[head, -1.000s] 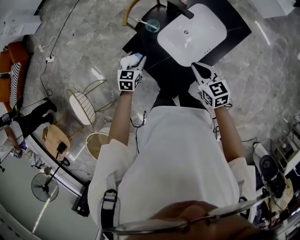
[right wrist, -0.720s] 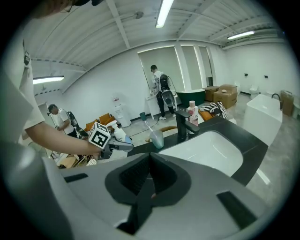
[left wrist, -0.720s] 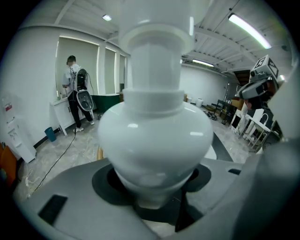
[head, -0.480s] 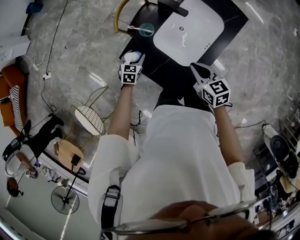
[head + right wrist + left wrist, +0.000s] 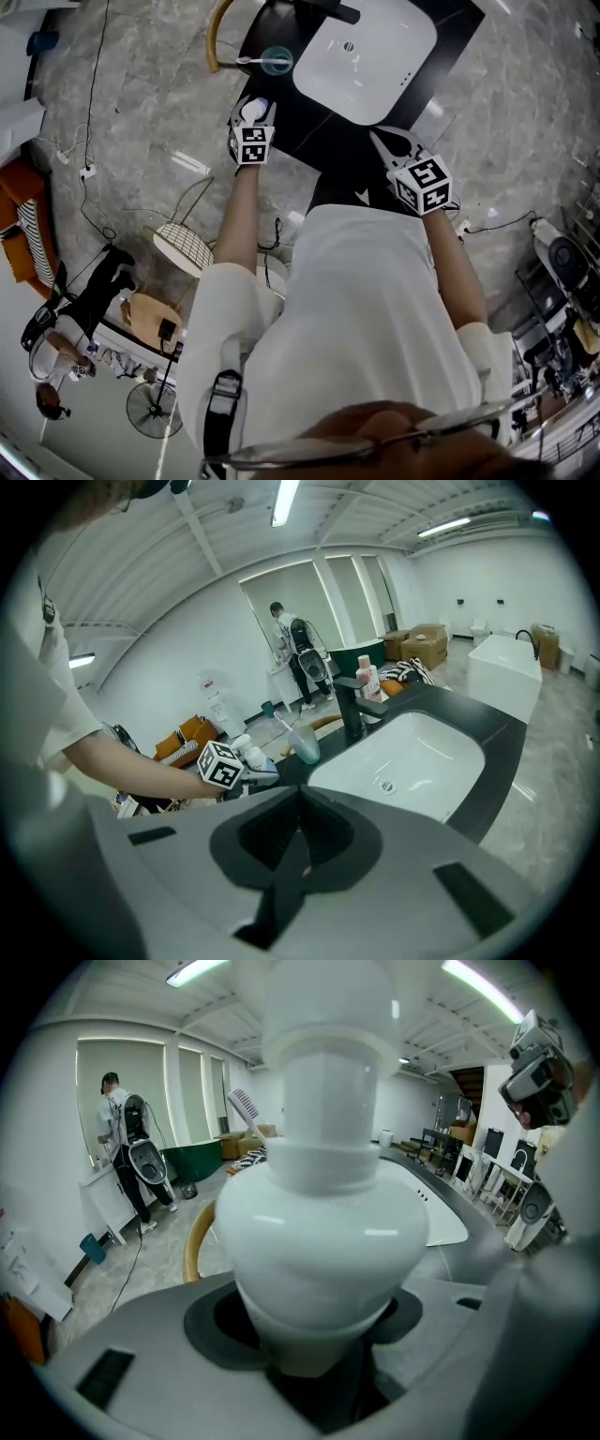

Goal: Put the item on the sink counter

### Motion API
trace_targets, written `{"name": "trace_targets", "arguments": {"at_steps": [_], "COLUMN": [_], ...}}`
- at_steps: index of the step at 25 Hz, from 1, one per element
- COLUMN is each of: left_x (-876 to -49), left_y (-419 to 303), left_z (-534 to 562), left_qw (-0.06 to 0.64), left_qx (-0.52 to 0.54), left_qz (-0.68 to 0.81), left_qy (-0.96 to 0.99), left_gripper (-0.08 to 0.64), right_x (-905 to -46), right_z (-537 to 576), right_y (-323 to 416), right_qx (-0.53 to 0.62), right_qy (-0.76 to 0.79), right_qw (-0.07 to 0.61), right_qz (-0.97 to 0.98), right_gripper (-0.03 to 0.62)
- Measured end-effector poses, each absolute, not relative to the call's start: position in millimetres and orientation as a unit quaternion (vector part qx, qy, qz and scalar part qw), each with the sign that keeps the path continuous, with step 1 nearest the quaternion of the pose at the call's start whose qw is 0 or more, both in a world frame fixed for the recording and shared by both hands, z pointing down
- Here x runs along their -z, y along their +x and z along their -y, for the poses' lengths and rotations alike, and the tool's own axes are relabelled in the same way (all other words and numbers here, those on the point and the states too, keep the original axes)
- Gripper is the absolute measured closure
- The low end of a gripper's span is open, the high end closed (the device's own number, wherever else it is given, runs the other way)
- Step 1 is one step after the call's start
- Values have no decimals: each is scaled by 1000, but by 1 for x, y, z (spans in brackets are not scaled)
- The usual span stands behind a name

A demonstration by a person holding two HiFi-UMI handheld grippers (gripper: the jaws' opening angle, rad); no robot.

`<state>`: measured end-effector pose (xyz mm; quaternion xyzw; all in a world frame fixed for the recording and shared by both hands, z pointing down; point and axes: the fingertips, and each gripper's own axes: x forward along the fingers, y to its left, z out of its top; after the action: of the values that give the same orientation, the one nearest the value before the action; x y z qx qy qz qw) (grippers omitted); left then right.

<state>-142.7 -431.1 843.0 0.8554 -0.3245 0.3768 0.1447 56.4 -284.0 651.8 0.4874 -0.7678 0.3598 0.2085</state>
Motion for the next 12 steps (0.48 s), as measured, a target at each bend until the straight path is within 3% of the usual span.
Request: {"name": "trace_targets", "arguments": {"at_steps": [12], "left_x": [-837], "left_y": [-140], "left_z": [435], "left_qw": [128], "left_qx": [-352], "left_qz": [318], "left_qy": [871], "left_gripper": [313], "right_x": [-656], "right_z": [283], "right_y": [44], "right_qx": [-367], "right_qy": [487], "right_qw": [212], "right_qz": [764], "right_gripper": [588]}}
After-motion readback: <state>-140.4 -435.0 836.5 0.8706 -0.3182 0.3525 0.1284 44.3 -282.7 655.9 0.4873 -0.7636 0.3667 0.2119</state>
